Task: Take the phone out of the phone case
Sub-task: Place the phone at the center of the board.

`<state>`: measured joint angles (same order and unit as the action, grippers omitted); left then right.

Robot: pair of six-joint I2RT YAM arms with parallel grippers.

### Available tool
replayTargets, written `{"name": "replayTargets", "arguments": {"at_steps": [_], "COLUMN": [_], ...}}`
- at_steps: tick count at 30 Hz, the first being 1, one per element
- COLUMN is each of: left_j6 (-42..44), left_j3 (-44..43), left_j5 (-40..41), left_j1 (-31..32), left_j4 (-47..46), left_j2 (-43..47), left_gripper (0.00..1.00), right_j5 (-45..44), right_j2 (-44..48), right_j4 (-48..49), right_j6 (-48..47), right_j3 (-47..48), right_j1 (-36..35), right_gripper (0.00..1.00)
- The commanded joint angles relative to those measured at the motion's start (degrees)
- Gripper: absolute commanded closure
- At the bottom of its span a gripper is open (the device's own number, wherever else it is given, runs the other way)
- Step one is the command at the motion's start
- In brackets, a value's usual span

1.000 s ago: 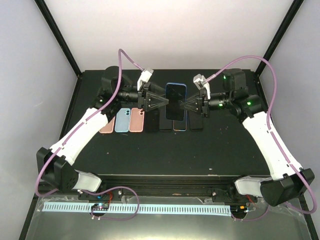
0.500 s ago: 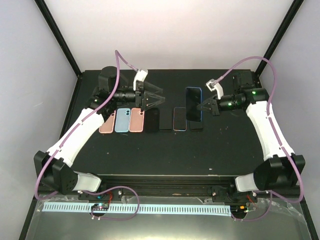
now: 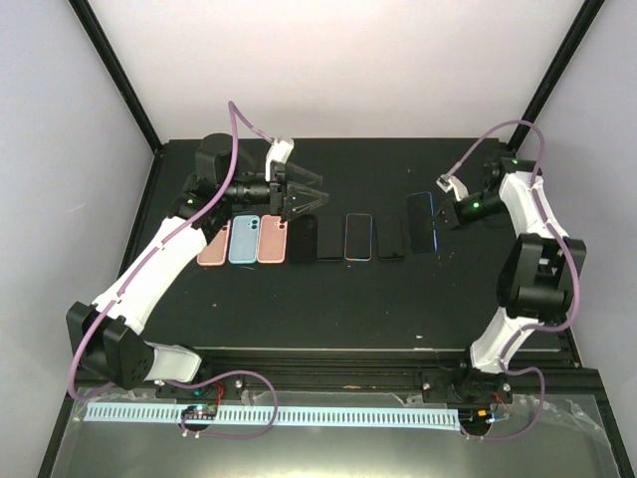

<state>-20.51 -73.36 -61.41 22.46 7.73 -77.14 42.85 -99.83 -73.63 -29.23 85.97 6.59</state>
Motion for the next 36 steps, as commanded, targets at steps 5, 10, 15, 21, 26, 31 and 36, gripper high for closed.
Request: {"name": "replayTargets", "arguments": {"at_steps": [5, 10, 15, 21, 26, 31, 36], "left_j6": [-0.1, -0.2, -0.8, -1.1, -2.1, -2.5, -2.6], "left_j3": [0.2, 0.2, 0.2, 0.6, 0.5, 0.5, 0.6], "left_j5": [1.2, 1.3, 1.2, 1.0, 0.9, 0.9, 1.1], "left_j1": [-0.5, -0.7, -0.8, -0.9, -1.1, -1.2, -1.5], "left_j4": [-0.4, -0.5, -1.1, -1.5, -2.4, -2.6, -2.5], "left_j2": [0.3, -0.3, -0.7, -1.2, -1.8, -2.1, -2.1], "left_gripper": [0.01, 0.01, 0.01, 0.01, 0.01, 0.01, 0.01], "right_j5": [1.2, 1.8, 1.1, 1.7, 2.2, 2.4, 2.1], "right_j2": [-12.1, -19.3, -24.1, -29.1, -32.3, -33.8, -34.2], "right_j4": [-5.5, -7.8, -7.9, -9.2, -10.0, -9.9, -9.1], "right_j6": [-4.0, -4.6, -3.9, -4.1, -4.0, -3.3, -2.5], "right_j3": [7.0, 11.1, 14.3, 17.6, 19.9, 21.3, 21.2], "right_j1": [3.2, 4.7, 4.8, 5.0, 5.1, 5.3, 5.7], "right_gripper": [0.99, 0.99, 0.99, 0.94, 0.92, 0.88, 0.75]}}
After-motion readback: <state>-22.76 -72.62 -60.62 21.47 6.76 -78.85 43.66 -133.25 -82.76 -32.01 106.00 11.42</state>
